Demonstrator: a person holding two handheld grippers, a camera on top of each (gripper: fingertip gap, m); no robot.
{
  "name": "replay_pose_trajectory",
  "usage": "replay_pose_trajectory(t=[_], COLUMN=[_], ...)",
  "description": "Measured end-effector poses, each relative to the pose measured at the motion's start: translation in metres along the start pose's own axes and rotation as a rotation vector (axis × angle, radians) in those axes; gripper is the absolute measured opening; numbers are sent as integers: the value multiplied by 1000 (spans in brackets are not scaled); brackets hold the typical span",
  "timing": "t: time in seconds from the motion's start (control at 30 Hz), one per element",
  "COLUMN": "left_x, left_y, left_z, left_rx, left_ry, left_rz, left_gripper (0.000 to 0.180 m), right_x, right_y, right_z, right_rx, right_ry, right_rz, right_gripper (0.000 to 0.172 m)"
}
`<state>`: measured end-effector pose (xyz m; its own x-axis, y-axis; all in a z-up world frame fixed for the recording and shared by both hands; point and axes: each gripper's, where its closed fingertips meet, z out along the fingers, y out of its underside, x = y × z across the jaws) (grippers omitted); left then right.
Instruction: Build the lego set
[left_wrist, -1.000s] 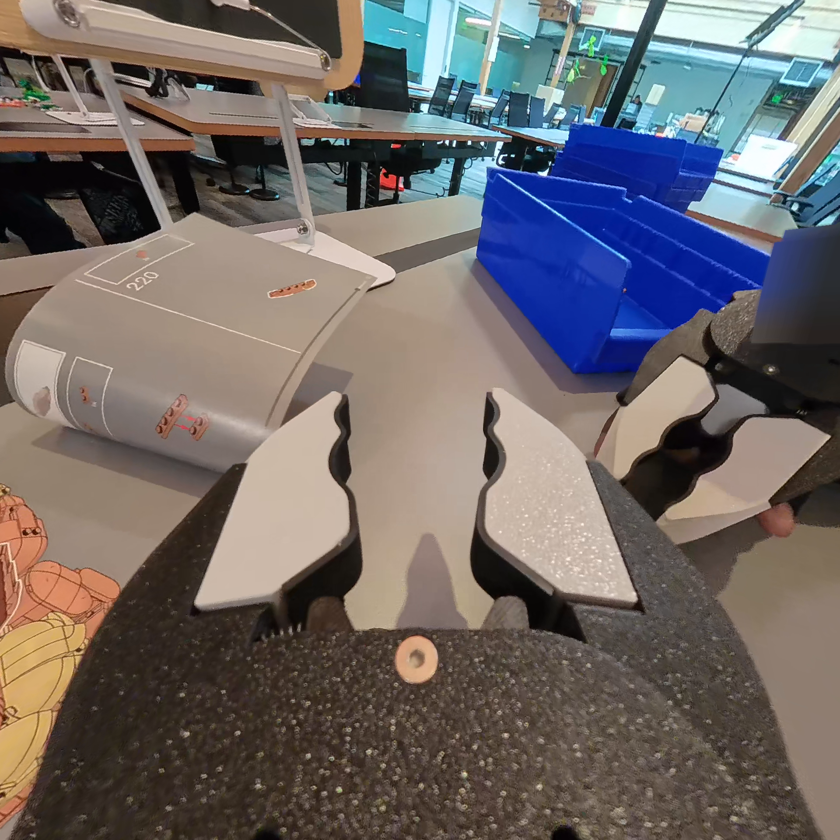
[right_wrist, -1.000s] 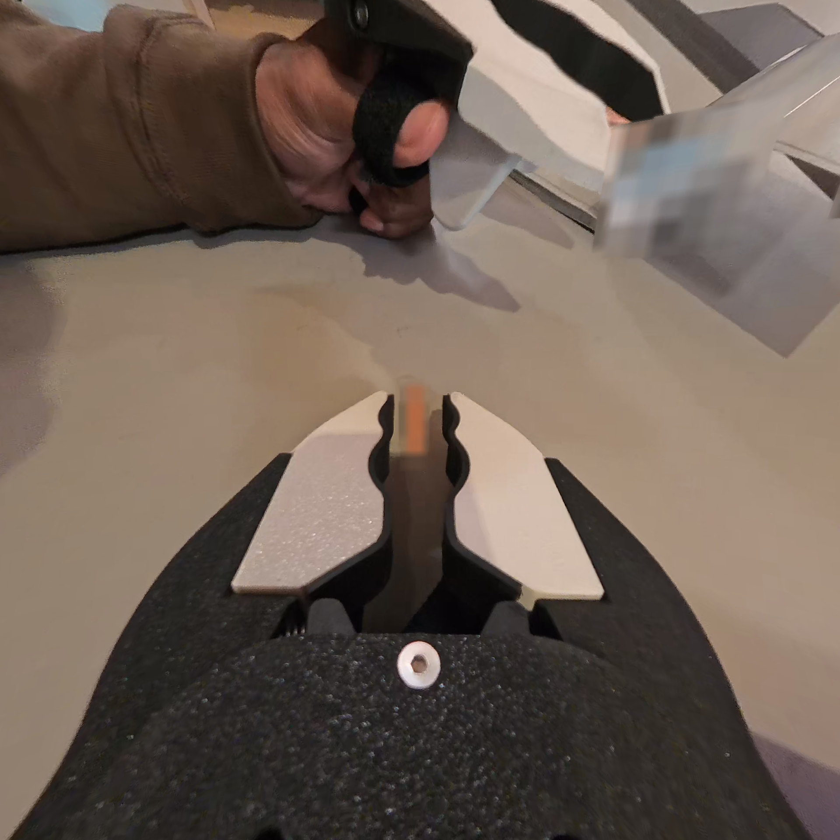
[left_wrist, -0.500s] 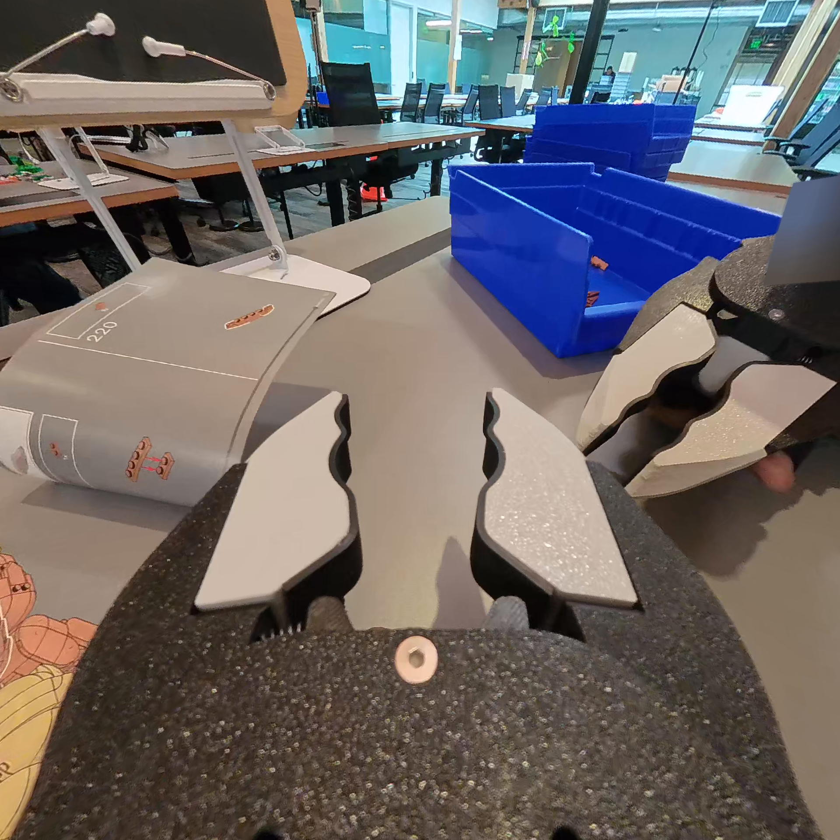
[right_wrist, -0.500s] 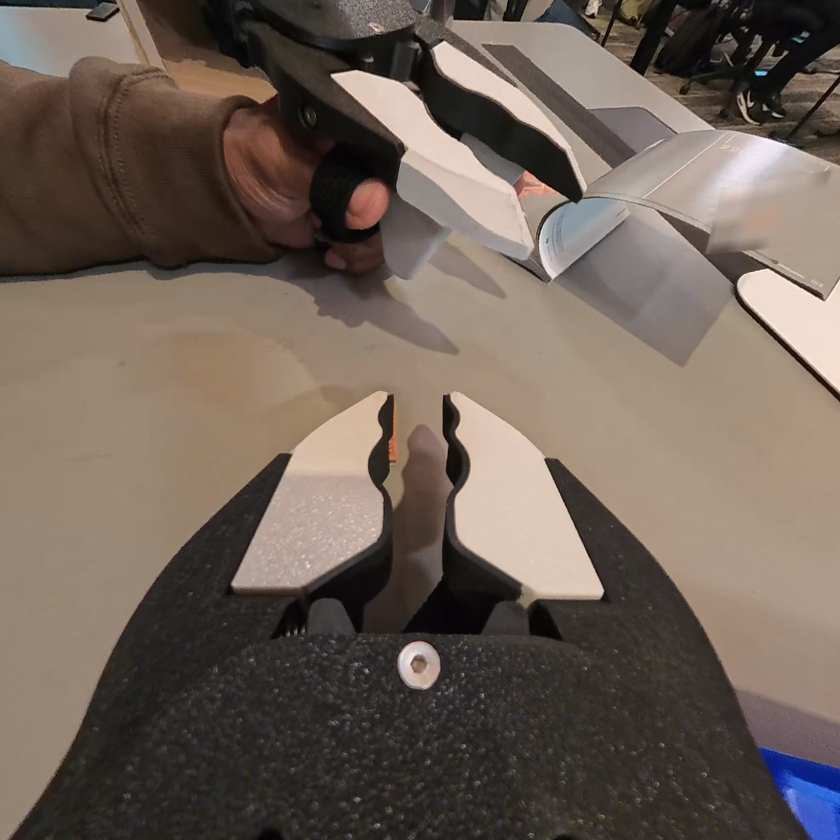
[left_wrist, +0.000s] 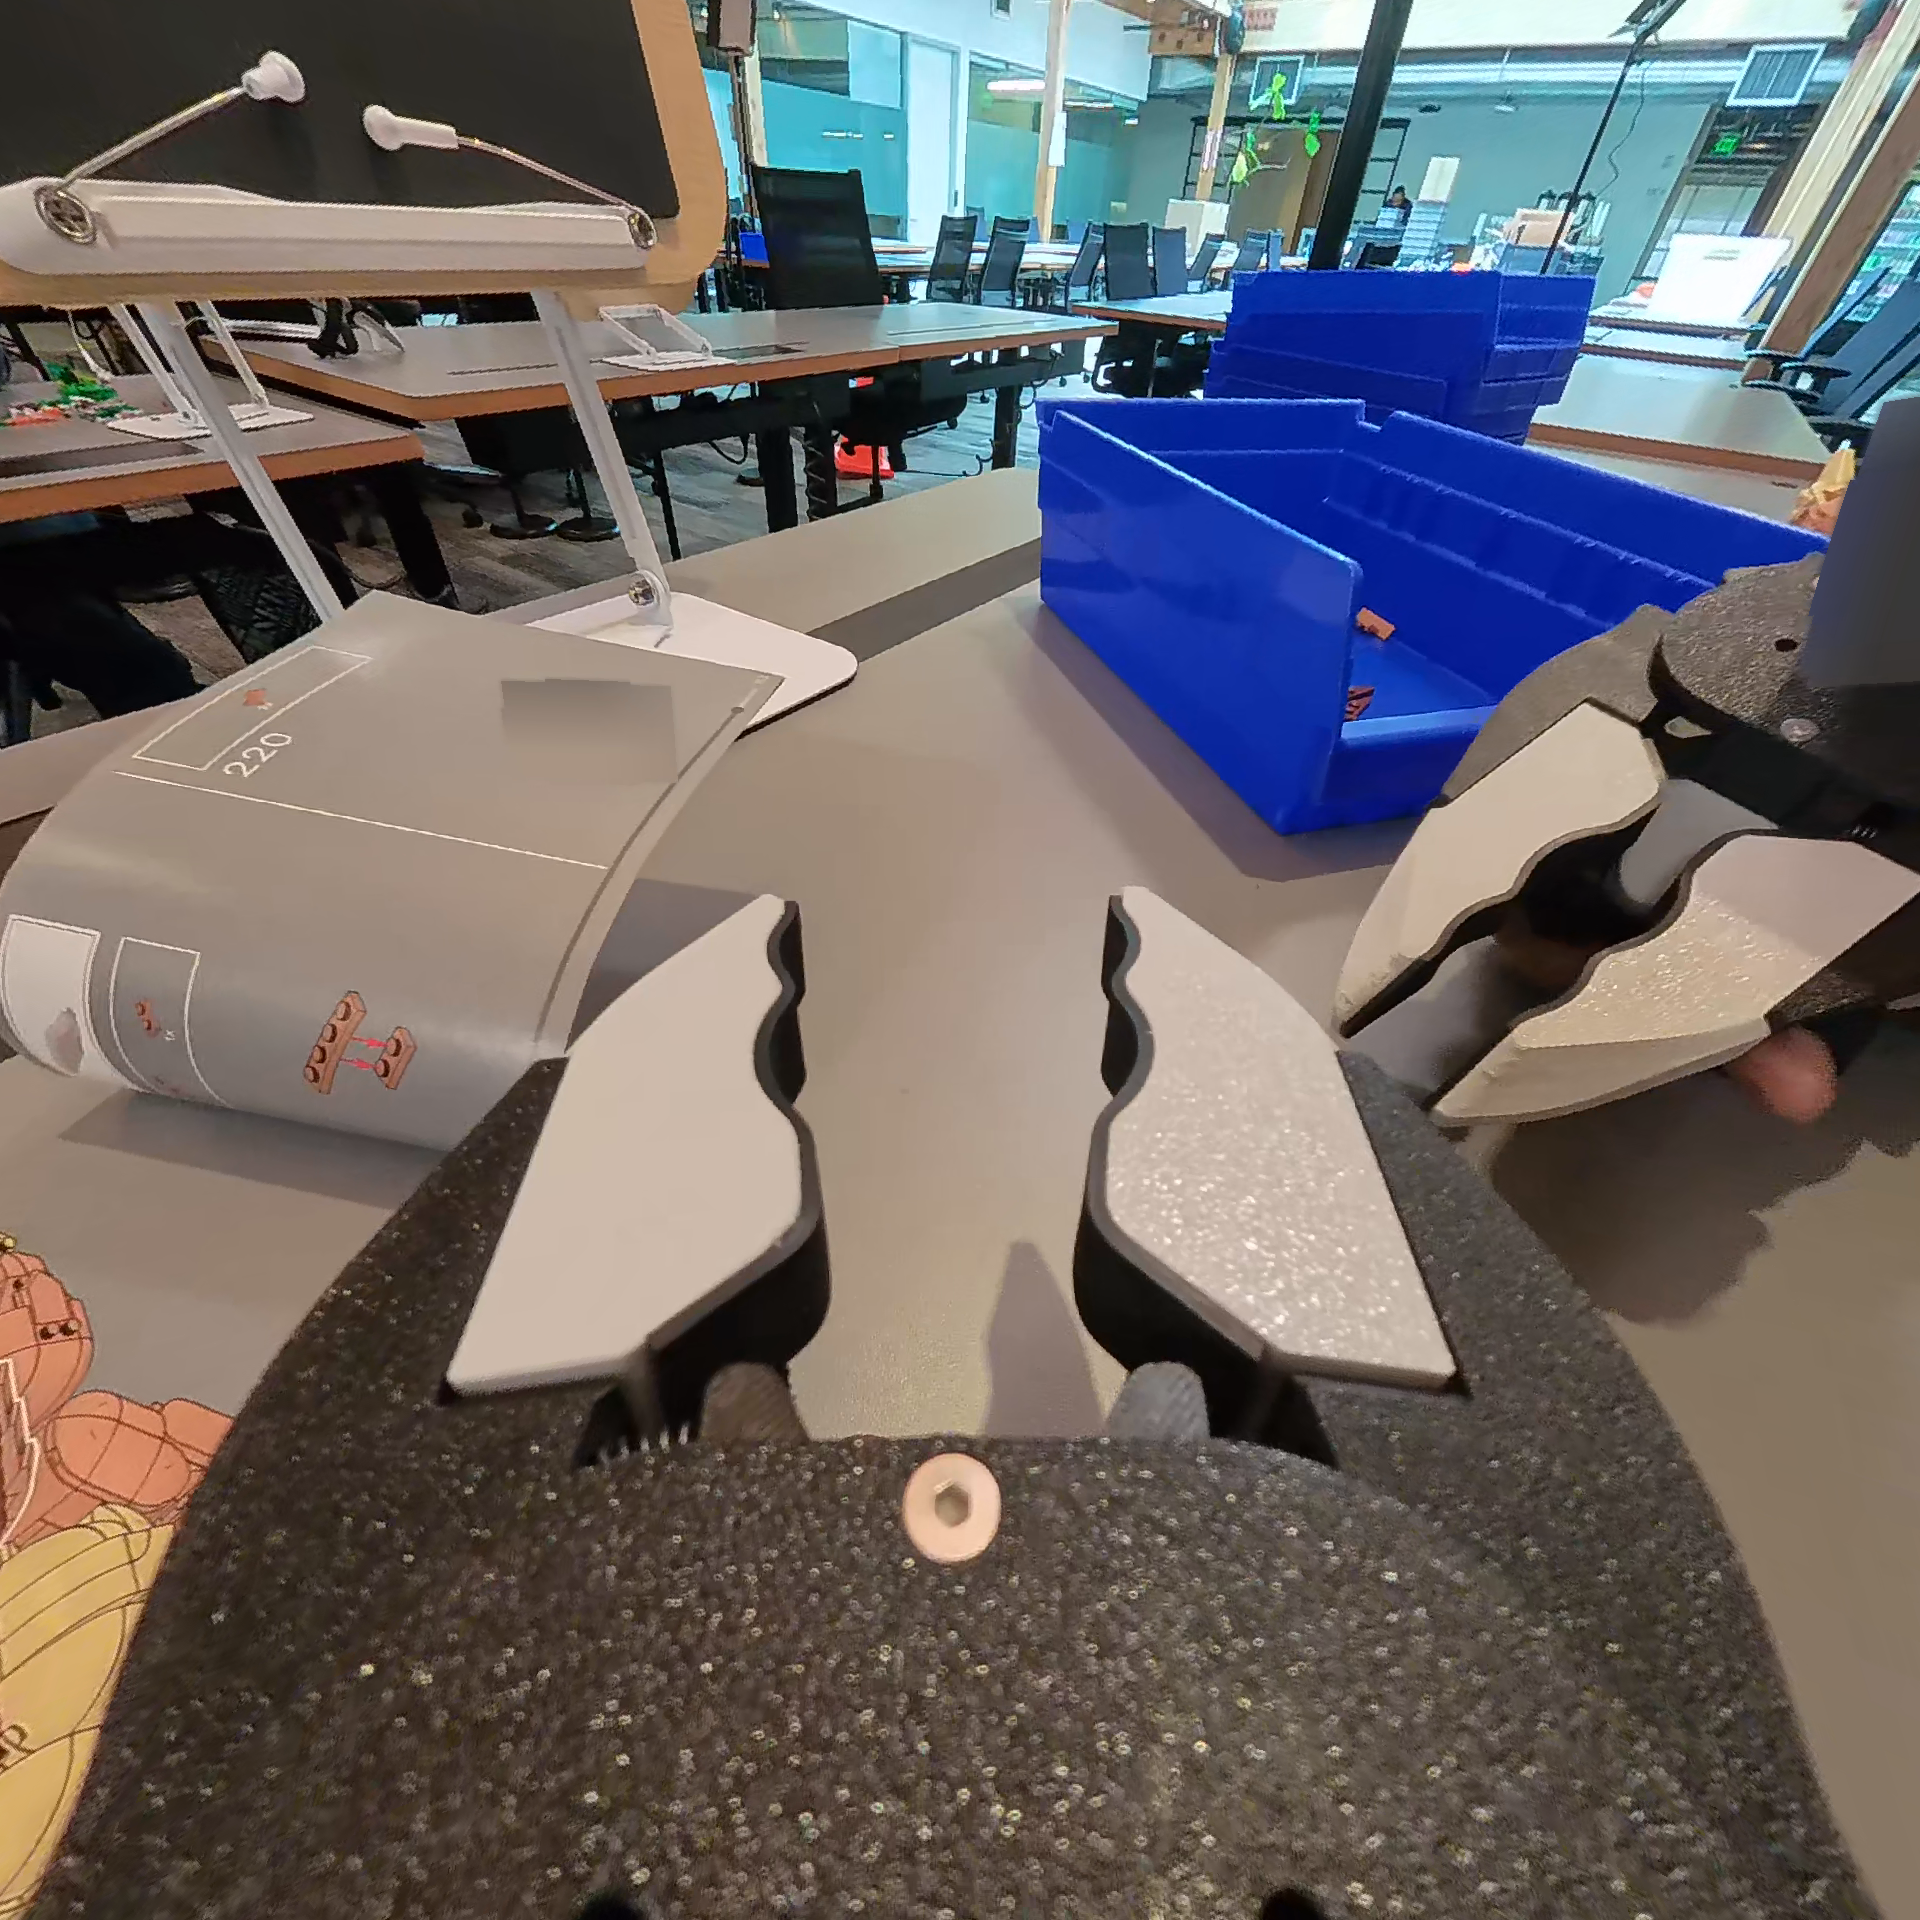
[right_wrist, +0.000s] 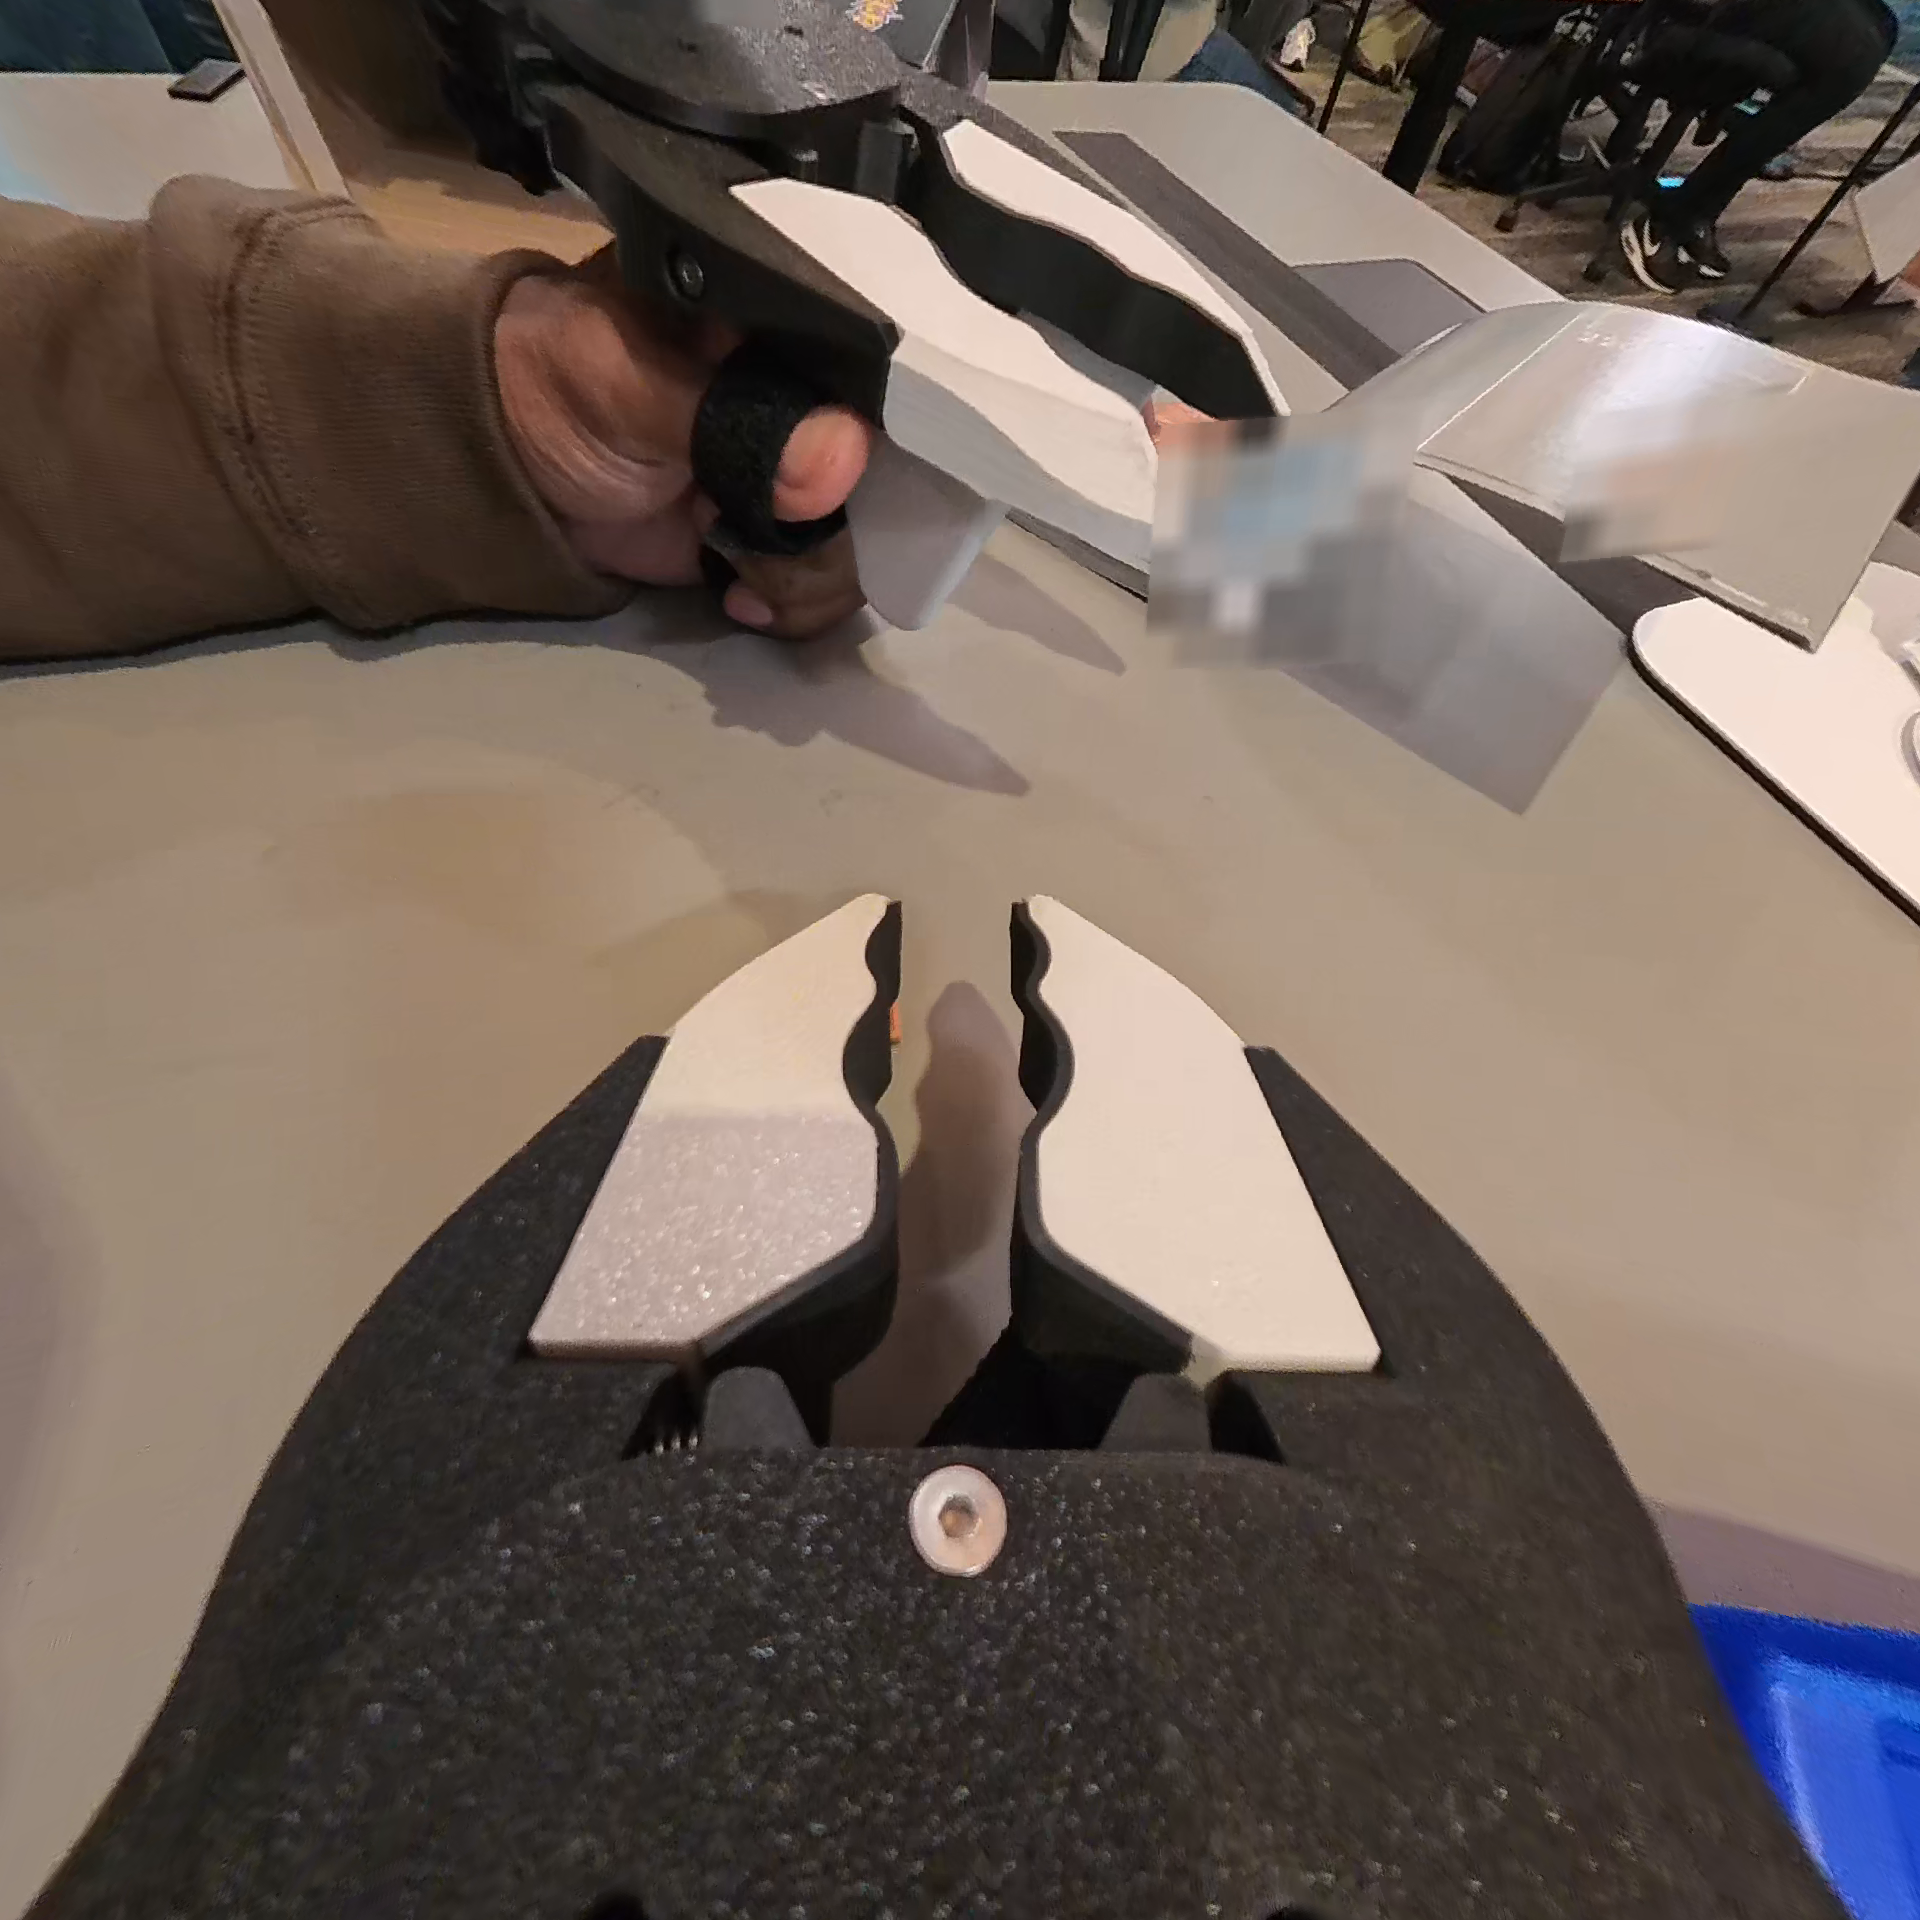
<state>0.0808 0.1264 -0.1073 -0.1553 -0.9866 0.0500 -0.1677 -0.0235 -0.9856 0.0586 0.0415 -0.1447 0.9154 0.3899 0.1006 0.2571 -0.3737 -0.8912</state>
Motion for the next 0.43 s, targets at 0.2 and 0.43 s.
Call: replay_pose_trajectory(t=[0.2,0.43], left_x=[-2,-3], left_y=[-1,-3], left_z=[-1,-3], left_rx=[9,23], left_ry=[-2,8], left_rz=[-20,-39], left_gripper=[55,56], right_x=[0,-1], right_y=[1,5], right_z=[-7,-3], right_rx=[15,-26], right_ry=[3,18], right_rz=[29,13], right_gripper=[20,20])
